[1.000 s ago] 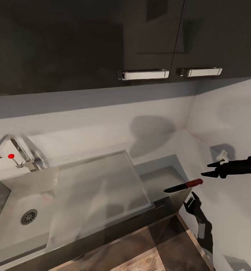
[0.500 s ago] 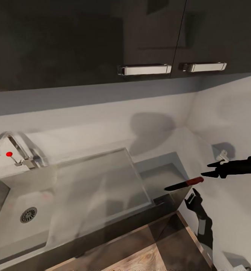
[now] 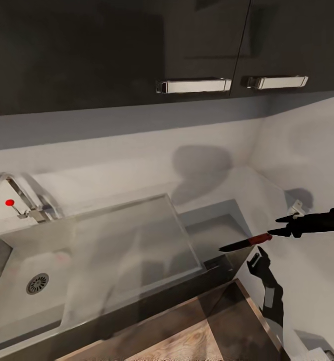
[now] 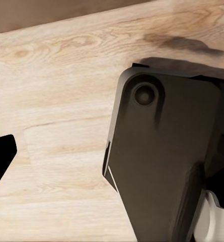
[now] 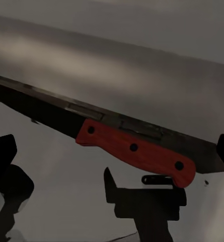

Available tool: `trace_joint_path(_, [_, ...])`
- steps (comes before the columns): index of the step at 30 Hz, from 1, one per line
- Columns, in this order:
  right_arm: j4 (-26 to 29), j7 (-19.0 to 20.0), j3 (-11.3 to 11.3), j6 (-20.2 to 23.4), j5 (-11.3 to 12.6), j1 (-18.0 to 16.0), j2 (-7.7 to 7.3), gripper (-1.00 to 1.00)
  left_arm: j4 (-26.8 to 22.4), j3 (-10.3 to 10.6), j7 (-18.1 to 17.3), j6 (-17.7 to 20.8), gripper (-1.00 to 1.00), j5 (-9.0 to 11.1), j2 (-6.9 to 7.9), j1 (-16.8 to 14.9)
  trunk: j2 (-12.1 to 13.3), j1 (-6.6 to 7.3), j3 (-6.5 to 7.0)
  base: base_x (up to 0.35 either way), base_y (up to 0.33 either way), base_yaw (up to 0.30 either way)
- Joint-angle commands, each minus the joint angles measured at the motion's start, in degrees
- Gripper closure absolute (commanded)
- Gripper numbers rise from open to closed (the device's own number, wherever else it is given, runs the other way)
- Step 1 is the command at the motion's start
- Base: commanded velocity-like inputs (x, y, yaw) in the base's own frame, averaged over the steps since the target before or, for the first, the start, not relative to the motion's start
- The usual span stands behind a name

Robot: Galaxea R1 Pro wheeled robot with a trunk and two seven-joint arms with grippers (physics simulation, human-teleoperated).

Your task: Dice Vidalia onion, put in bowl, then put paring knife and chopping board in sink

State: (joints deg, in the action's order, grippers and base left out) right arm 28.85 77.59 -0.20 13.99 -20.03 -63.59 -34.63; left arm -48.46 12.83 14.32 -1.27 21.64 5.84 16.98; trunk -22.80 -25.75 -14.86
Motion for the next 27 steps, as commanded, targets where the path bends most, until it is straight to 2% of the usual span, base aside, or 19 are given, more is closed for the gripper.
trace_joint_path(1, [0.1, 0.3, 0.0, 0.6, -0.2, 0.0, 0.00, -1.00, -0.1, 0.4, 0.5, -0.1, -1.00, 0.6, 0.01, 0.0, -0.1, -0.03, -0.20, 0.000, 0.000, 0.000])
trace_joint_path(7, [0.1, 0.4, 0.0, 0.2, -0.1, 0.0, 0.00, -1.00, 0.1, 0.4, 0.4, -0.1, -1.00, 0.6, -0.59, 0.0, -0.1, -0.03, -0.77, 0.000, 0.000, 0.000])
trace_joint_path(27, [0.1, 0.3, 0.0, -3.0, -0.1, 0.0, 0.06, -1.00, 0.7, 0.4, 0.4, -0.1, -1.00, 0.5, -0.66, 0.0, -0.1, -0.03, -2.67, 0.000, 0.000, 0.000])
